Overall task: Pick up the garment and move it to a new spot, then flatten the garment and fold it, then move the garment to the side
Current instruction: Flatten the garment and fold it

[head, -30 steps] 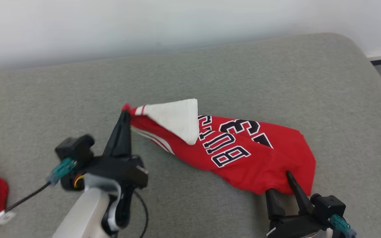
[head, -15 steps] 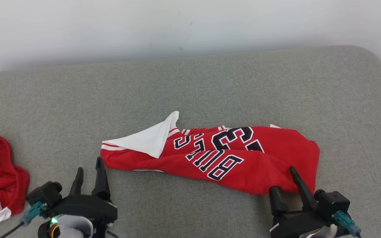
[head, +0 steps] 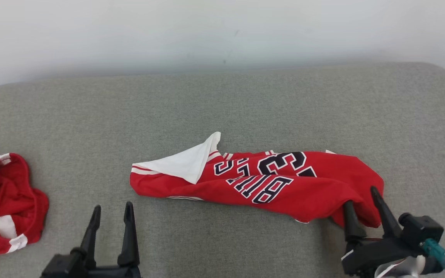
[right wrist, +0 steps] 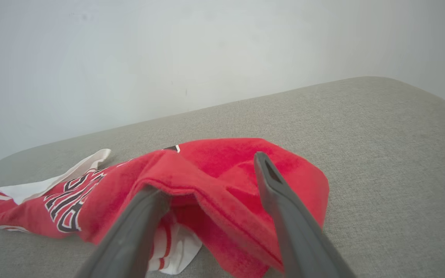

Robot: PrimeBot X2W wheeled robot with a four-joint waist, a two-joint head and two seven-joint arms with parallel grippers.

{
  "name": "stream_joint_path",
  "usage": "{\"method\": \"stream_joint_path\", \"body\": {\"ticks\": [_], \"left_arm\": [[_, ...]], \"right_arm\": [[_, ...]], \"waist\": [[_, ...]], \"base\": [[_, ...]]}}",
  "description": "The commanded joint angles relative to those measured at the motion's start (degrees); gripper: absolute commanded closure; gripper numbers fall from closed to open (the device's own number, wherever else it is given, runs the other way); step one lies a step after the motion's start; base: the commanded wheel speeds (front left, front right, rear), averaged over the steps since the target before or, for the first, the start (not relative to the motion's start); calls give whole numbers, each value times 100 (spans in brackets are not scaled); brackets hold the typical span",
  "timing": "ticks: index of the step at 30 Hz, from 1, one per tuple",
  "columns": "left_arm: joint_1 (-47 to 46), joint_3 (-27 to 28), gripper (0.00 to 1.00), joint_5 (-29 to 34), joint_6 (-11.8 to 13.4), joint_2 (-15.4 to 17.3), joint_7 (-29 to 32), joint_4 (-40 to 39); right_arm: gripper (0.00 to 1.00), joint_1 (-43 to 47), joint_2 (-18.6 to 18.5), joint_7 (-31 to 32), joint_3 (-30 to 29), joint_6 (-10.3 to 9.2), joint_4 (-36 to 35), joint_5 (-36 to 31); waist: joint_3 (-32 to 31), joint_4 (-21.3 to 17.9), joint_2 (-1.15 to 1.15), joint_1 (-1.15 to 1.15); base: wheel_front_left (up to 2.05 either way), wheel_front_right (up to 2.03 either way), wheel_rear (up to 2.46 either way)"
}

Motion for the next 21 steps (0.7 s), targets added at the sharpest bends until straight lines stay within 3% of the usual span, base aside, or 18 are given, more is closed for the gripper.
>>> {"method": "stream_joint_path", "body": {"ticks": [1,8,13,21], "left_arm": [[179,104,0,142,-77,-92,-18,-56],[567,425,0,541,-341,-390,-20,-132],[655,544,0,715,-461,-487,-20,-125],[733,593,0,847,-579,-547,-21,-105]], "right_arm": [[0,93,6,198,-138,20,-120,31],[0,479,5,1405,-1231,20,-960,-233],[0,668,9,1896,-1762,20,-1499,-275],[0,163,-69,3063,-1663,20,-1827,-453]], "waist": [[-40,56,0,0],[-153,194,0,0],[-228,256,0,0],[-269,249,0,0]], "base": [[0,0,0],[0,0,0],[0,0,0],[0,0,0]]}}
